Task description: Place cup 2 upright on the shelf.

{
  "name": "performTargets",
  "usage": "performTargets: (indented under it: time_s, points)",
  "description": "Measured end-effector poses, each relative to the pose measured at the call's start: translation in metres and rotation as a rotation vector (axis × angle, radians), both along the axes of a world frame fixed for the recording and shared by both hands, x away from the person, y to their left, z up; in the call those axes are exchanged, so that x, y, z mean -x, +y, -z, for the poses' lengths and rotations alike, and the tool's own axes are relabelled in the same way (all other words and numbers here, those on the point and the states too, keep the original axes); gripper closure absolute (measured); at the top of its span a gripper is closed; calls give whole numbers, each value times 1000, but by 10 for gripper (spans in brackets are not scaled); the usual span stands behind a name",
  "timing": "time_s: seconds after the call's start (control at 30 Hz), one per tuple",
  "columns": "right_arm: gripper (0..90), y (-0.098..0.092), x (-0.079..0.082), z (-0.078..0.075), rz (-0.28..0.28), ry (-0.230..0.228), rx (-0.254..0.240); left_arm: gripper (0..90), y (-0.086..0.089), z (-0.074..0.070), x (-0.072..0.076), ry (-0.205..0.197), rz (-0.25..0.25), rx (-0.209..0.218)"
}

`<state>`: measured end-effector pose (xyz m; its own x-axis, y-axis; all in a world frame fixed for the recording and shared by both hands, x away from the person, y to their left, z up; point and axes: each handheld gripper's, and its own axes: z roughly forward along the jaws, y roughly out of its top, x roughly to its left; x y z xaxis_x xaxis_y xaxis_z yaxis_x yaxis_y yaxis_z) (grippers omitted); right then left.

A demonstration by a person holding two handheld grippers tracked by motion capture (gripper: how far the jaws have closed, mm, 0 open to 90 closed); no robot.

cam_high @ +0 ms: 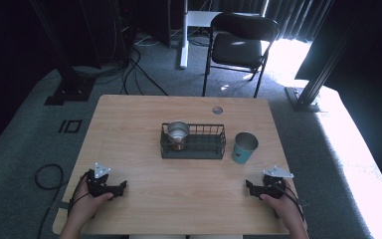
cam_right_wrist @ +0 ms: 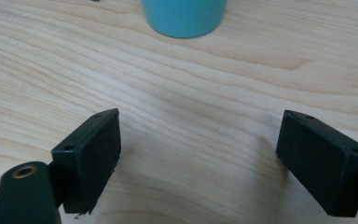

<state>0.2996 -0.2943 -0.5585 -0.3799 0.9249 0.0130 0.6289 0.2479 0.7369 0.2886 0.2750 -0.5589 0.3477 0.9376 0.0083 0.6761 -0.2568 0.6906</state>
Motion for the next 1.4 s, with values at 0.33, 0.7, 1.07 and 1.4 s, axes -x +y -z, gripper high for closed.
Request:
performTargets:
  time_s: [0.33,0.7,1.07,1.4]
  points:
    - [134,9,-8,-9,8,-61,-13,26,0,0,0,0,0,0]
    - [135,13,-21,-14,31,-112,-36,26,0,0,0,0,0,-1]
    - [134,17,-33,-16,30,-151,-78,26,0,0,0,0,0,0]
    - [130,20,-46,-23,33,-199,-115,26,0,0,0,0,0,-1]
